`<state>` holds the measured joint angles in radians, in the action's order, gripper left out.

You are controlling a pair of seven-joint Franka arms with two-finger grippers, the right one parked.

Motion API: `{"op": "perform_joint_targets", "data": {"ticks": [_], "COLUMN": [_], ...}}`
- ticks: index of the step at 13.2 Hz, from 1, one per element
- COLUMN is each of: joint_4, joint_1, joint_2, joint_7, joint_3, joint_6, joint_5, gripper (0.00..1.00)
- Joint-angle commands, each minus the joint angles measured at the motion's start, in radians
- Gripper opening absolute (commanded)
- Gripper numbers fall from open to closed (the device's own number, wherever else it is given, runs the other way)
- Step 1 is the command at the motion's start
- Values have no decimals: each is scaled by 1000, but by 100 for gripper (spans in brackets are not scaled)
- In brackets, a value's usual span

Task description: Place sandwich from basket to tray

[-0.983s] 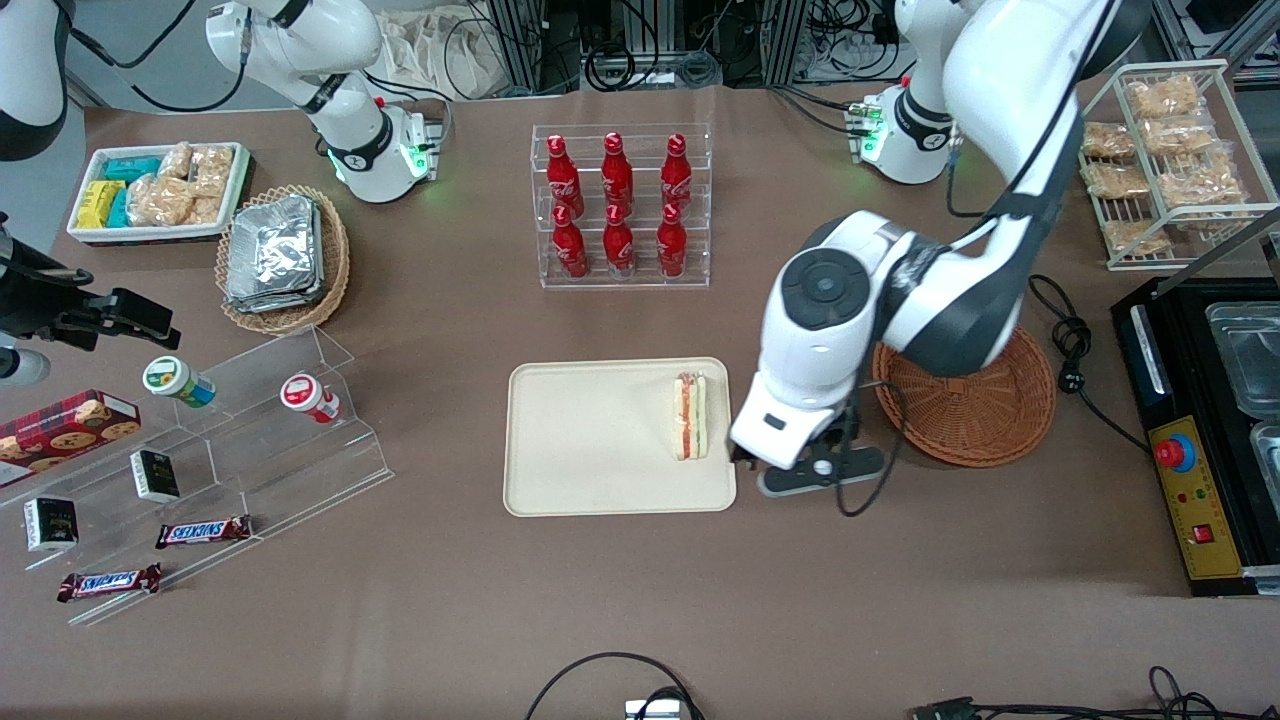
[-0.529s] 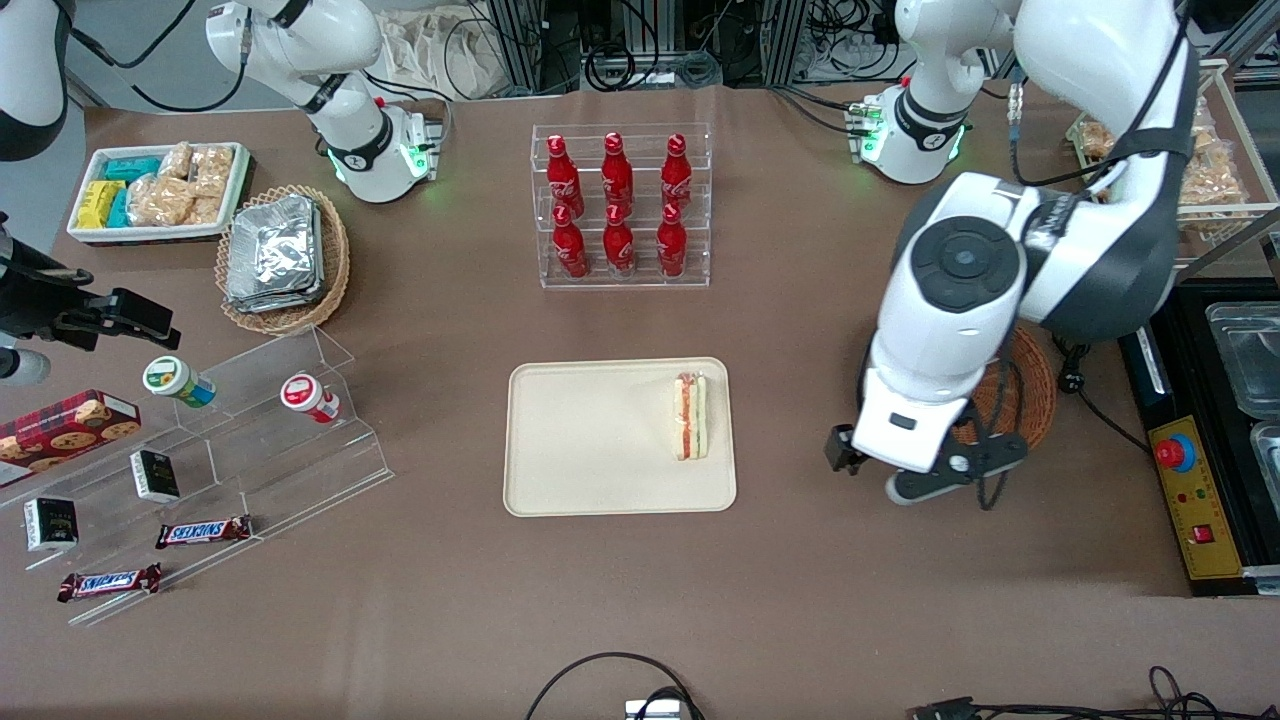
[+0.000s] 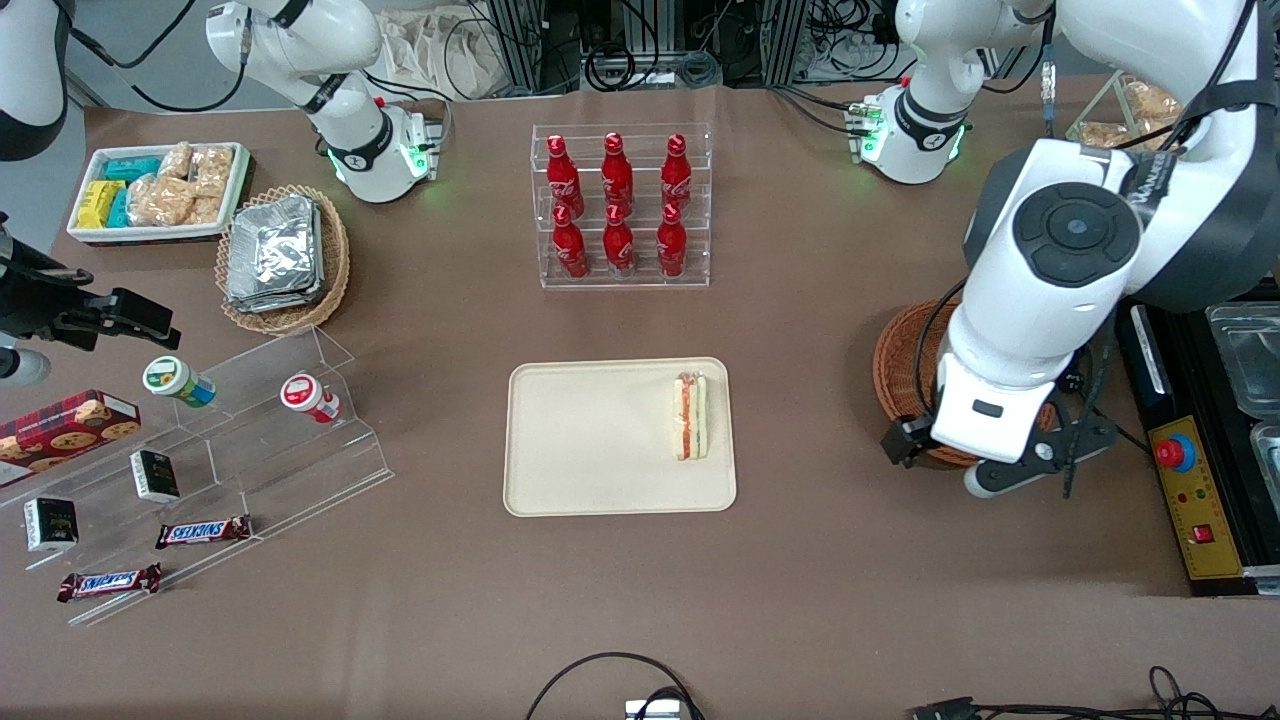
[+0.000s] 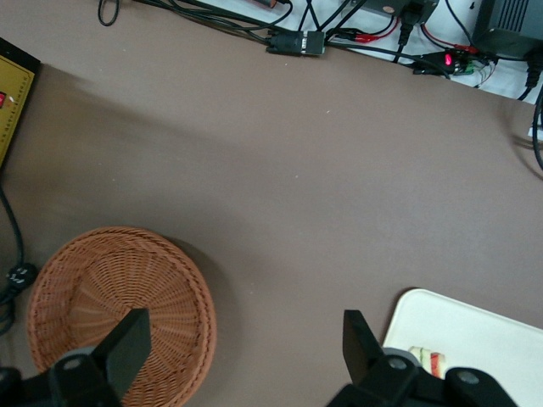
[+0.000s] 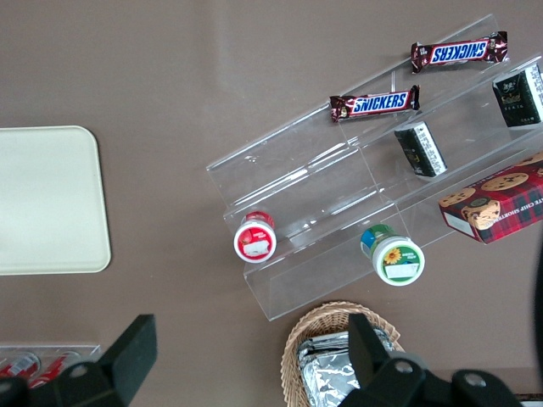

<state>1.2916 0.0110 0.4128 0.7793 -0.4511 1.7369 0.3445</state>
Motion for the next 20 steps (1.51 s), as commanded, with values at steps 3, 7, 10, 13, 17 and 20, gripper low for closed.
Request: {"op": "perform_joint_targets", "data": {"ticks": [3, 7, 10, 13, 17, 20], "joint_4": [149, 156, 250, 285, 278, 266], "joint_1": [21, 23, 24, 52, 53, 52], "joint_2": [-202, -278, -365, -425, -460, -448], "joint_7": [-300, -567, -699, -796, -808, -801], "joint_3": [144, 267, 308, 311, 310, 310], "joint_6": [-51, -120, -134, -167, -203, -214], "joint_5": [-133, -257, -291, -321, -321, -320], "gripper": [100, 100, 100, 100, 100, 100]}}
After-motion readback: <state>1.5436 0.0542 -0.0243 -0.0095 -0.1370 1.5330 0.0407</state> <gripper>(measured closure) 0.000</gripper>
